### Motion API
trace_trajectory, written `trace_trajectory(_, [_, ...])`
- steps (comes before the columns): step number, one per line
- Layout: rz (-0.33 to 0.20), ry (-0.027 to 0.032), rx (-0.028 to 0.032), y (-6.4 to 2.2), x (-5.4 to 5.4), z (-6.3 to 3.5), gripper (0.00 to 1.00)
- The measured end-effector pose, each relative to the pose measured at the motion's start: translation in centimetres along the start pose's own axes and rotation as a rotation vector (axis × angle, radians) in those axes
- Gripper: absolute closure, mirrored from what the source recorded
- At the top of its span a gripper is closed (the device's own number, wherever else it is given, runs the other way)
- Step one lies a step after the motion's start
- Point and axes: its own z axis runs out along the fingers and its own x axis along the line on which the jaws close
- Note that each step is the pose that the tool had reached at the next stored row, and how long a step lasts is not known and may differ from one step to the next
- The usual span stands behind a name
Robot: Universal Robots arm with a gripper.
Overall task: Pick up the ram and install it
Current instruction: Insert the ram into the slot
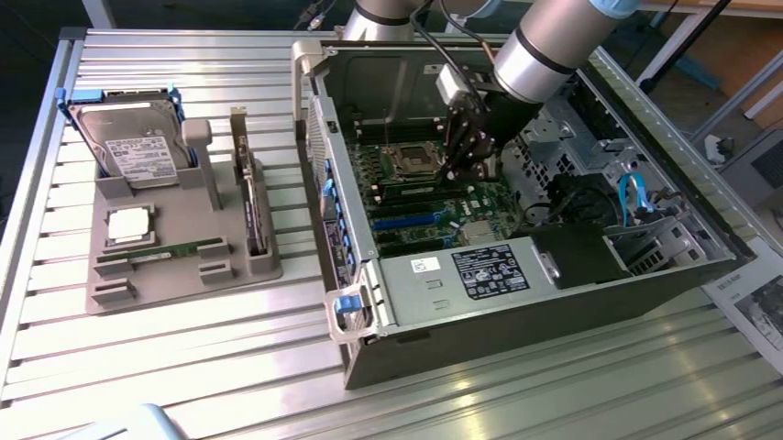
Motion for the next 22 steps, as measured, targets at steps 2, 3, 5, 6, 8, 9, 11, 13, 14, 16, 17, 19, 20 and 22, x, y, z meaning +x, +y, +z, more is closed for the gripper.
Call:
trace_trajectory(2, [0.000,-0.0001,0.0000,-0.01,0.00,0.04,0.88])
trace_trajectory(3, [0.000,0.0000,0.0001,-0.01,0.00,0.05,0.88])
trace_trajectory(5, [0.000,0.0000,0.0003,-0.02,0.01,0.10,0.88])
trace_trajectory(6, [0.000,0.0000,0.0003,-0.02,0.01,0.12,0.88])
trace_trajectory(8, [0.000,0.0001,0.0006,-0.04,0.01,0.17,0.88])
trace_trajectory(9, [0.000,-0.0001,0.0007,-0.05,0.01,0.24,0.88])
trace_trajectory(11, [0.000,0.0002,0.0007,-0.06,0.01,0.25,0.88])
trace_trajectory(13, [0.000,0.0001,0.0007,-0.06,0.01,0.25,0.88])
trace_trajectory(14, [0.000,0.0000,0.0007,-0.06,0.01,0.26,0.88])
trace_trajectory(16, [0.000,-0.0002,-0.0031,-0.08,0.01,0.25,0.88])
trace_trajectory(17, [0.000,-0.0004,-0.0061,-0.10,0.01,0.24,0.88])
trace_trajectory(19, [0.001,-0.0003,-0.0121,-0.14,0.02,0.20,0.88])
trace_trajectory(20, [0.001,-0.0001,-0.0159,-0.17,0.03,0.17,0.88])
trace_trajectory(22, [0.001,0.0001,-0.0227,-0.22,0.04,0.12,0.88])
